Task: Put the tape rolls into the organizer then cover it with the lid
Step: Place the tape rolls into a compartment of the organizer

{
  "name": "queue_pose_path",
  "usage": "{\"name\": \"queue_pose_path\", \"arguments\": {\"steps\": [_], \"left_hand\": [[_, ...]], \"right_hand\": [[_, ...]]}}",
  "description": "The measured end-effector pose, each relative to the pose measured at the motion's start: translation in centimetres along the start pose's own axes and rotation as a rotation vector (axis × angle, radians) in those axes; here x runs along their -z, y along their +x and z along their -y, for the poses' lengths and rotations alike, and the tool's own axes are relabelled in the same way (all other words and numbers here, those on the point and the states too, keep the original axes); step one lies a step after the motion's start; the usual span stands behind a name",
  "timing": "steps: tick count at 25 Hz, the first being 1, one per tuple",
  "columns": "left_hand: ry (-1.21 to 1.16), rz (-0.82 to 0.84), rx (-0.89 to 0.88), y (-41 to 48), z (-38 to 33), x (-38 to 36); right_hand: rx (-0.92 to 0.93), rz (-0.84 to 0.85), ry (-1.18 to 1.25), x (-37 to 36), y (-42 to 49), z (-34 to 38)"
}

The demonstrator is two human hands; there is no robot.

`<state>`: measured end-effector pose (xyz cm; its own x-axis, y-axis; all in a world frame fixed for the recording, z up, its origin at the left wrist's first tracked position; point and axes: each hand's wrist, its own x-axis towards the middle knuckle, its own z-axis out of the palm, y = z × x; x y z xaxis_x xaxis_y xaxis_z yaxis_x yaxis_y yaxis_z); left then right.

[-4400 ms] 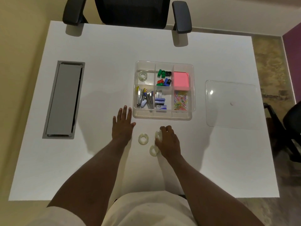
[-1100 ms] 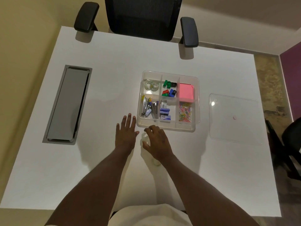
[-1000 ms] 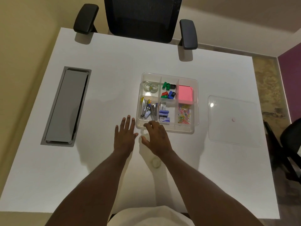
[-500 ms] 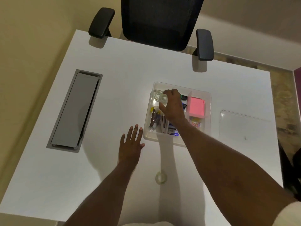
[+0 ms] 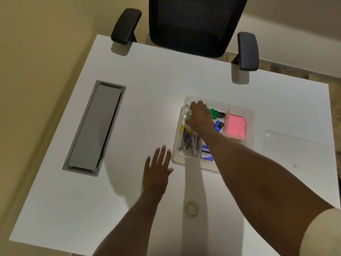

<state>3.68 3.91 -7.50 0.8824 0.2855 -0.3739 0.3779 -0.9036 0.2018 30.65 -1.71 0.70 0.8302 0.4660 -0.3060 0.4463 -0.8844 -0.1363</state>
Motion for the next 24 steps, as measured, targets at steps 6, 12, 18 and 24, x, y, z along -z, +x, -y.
{"name": "queue_pose_path", "arguments": {"steps": [6,12,18,24], "left_hand": [[0.0,0.034,0.007,0.0,-0.4,0.6],[-0.017,0.089,0.014,-0.7,-1.1,2.7],[-0.042,0.14,0.002,-1.3,-1.7,4.5],[-0.058,0.197,0.016,-1.2,-2.1,4.6]], "right_hand": [[0.0,-0.112,0.03,0.0,-1.7,-0.1],[0.098,-0.346,0.1,-1.3,-8.1,-0.3],[0.223,-0.301,0.05,-5.0,-17.2,-1.4],[0.152,-0.168,0.18,-8.6,-25.7,-2.7]]}}
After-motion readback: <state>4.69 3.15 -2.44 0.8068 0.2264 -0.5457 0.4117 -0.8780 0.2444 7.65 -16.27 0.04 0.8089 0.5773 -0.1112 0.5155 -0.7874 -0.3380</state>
